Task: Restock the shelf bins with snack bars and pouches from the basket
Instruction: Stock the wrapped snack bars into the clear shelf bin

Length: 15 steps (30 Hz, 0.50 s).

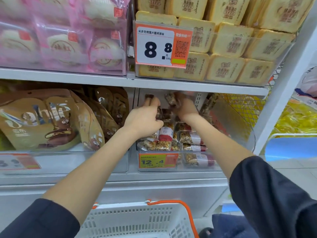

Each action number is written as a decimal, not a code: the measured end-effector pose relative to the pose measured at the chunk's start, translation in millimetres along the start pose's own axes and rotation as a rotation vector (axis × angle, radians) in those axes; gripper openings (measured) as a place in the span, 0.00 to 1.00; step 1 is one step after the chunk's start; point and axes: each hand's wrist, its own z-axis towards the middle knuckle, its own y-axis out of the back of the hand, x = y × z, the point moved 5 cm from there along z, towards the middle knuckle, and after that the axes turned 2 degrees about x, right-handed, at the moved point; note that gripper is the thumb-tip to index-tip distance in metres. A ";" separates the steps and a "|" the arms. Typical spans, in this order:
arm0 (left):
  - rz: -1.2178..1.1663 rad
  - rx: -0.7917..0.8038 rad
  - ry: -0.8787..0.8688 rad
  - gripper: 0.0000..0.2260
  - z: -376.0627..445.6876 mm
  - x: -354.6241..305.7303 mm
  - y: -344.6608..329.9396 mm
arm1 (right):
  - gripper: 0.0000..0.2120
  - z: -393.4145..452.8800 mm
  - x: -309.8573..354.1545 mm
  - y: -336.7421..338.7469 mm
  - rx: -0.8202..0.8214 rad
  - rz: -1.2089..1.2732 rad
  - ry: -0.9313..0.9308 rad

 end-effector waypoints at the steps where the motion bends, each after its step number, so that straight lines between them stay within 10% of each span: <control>1: 0.000 0.001 0.000 0.21 -0.1 0.9 0.2 | 0.26 -10.2 0.7 14.6 -0.026 0.051 -0.015; 5: 0.027 0.002 -0.004 0.21 0.6 2.8 -1.9 | 0.05 -79.1 -21.4 58.1 -0.057 0.434 -0.149; 9: 0.027 0.011 -0.014 0.20 1.8 1.7 -2.8 | 0.10 -123.4 -56.6 69.5 0.008 1.093 -0.464; 15: 0.037 0.023 -0.019 0.18 -0.4 0.2 -5.1 | 0.20 -131.4 -89.1 51.7 0.083 1.128 -0.701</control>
